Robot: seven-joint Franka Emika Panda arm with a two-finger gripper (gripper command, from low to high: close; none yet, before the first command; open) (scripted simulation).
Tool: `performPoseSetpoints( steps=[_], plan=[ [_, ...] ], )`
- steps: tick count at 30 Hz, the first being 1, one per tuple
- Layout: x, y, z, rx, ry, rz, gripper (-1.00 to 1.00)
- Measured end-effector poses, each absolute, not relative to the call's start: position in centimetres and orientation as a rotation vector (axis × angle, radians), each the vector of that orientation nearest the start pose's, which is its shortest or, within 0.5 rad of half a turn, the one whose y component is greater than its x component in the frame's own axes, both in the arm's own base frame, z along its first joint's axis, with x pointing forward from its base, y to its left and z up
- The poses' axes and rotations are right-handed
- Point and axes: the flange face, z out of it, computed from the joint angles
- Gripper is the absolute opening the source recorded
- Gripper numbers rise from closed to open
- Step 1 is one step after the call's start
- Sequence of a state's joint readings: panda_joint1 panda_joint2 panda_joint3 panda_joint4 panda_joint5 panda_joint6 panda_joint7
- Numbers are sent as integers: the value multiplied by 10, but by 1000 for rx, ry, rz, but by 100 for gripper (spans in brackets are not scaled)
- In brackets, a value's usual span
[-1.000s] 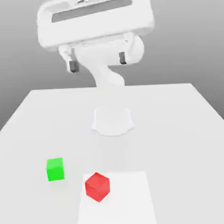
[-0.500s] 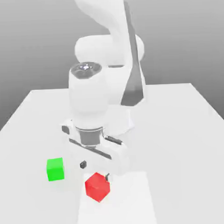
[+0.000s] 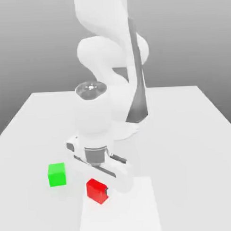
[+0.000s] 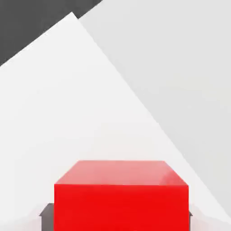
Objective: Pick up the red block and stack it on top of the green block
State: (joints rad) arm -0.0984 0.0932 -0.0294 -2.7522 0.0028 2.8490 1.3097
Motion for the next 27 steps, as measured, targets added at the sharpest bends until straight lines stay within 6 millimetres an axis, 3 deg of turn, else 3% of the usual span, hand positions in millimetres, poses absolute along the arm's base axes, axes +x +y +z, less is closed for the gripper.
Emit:
performPoseSetpoints(
  steps=[5, 15, 21, 27],
  plan=[
    [375, -79, 219, -2465, 1954, -10, -100],
    [325, -156, 243, -2798, 1449, -10, -100],
    [289, -189, 246, -2932, 1128, 0, -100],
    [290, -191, 226, -2935, 1074, -5, -100]
  ],
)
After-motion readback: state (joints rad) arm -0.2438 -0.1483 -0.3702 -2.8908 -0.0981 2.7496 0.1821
